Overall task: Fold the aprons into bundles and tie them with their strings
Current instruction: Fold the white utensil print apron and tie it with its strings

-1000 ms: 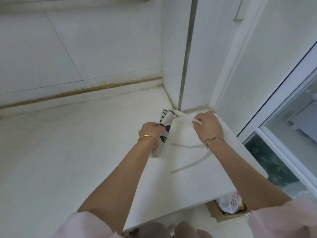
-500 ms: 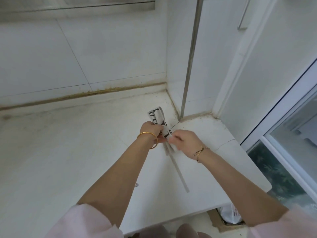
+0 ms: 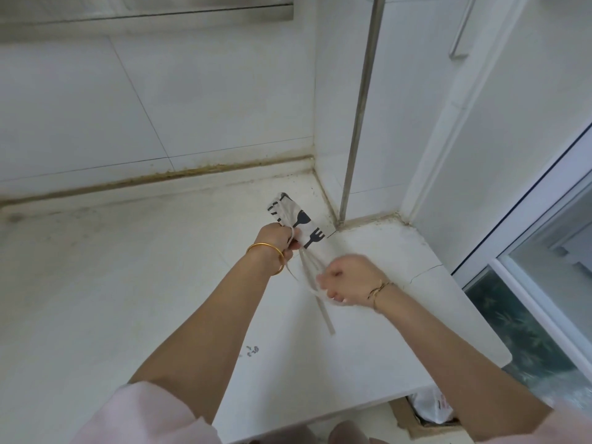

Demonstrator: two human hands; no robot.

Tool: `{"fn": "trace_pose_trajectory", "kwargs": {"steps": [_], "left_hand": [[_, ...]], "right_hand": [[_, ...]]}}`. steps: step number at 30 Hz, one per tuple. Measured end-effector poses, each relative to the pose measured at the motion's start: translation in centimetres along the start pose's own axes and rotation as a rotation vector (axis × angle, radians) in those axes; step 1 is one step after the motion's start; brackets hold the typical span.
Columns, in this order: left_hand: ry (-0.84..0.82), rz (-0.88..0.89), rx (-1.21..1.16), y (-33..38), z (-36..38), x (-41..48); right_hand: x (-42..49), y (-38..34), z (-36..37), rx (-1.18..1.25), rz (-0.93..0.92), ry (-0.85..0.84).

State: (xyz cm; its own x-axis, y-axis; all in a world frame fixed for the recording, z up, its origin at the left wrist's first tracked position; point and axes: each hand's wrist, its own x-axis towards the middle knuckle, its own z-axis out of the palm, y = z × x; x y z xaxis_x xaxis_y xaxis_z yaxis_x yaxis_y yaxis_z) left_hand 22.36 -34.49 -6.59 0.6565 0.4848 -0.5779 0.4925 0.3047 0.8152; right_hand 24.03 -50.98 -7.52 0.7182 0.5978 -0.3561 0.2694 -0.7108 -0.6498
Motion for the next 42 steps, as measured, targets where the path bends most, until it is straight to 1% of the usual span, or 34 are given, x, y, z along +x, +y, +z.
{"fn": "trace_pose_trajectory", "kwargs": {"steps": [1,3,4,5,7,9,12,14,17,18,19,22,26,28,30,32,34,37,42], "left_hand": [[0.0,0.018,0.072,0.1,-0.3,0.0],[-0.052,0.054,0.224,0.4,-0.6,-0.6],[-0.095,0.072,0.314,0.6,-0.7,-1.0],[-0.141,0.092,0.411,0.8,-0.7,-1.4],[-0.216,0.13,0.579,1.0,-0.6,-1.9],[-0.241,0.149,0.669,1.1,-0.8,-2.1],[-0.2,0.141,0.635,1.3,-1.6,-2.3],[-0.142,0.136,0.587,1.3,-2.2,-2.1],[-0.09,0.154,0.516,1.1,-2.7,-1.9],[-0.096,0.175,0.502,1.0,-2.7,-1.9],[-0.11,0.202,0.496,1.0,-2.6,-2.0],[-0.187,0.273,0.439,0.6,-1.8,-2.5],[-0.253,0.272,0.325,0.6,-1.2,-2.9],[-0.281,0.25,0.282,0.5,-1.1,-3.2],[-0.302,0.204,0.224,0.2,-1.0,-3.2],[-0.314,0.167,0.198,-0.1,-0.9,-3.0],[-0.326,0.146,0.219,-0.5,-0.8,-3.0],[-0.347,0.129,0.218,-0.6,-0.6,-3.3],[-0.338,0.129,0.373,-0.4,-0.7,-3.9]], "right_hand": [[0.1,-0.3,-1.1,0.1,0.001,0.093],[1.2,-1.1,-3.0,0.107,-0.072,0.372],[2.1,-1.5,-3.7,0.087,-0.111,0.46],[3.0,-1.8,-4.3,0.079,-0.147,0.49],[4.7,-2.1,-4.8,0.068,-0.209,0.419],[5.9,-2.1,-4.7,0.062,-0.244,0.334],[6.1,-1.8,-4.3,0.146,-0.204,0.289],[5.7,-1.5,-3.8,0.163,-0.175,0.316],[4.9,-0.9,-2.5,0.044,-0.178,0.396],[4.8,-0.6,-2.0,0.052,-0.166,0.413],[4.7,-0.4,-1.4,0.111,-0.129,0.416],[4.4,-0.2,-0.1,0.478,-0.001,0.372],[4.1,-0.2,0.5,1.044,0.178,0.261],[3.9,0.2,0.6,1.26,0.202,0.184],[3.5,0.2,0.5,1.323,0.194,0.092],[3.3,0.1,0.5,1.354,0.204,0.034],[3.0,-0.3,0.4,1.361,0.248,-0.029],[2.4,-1.0,0.3,1.295,0.347,-0.128],[1.5,-1.8,0.1,1.31,0.345,-0.205]]}}
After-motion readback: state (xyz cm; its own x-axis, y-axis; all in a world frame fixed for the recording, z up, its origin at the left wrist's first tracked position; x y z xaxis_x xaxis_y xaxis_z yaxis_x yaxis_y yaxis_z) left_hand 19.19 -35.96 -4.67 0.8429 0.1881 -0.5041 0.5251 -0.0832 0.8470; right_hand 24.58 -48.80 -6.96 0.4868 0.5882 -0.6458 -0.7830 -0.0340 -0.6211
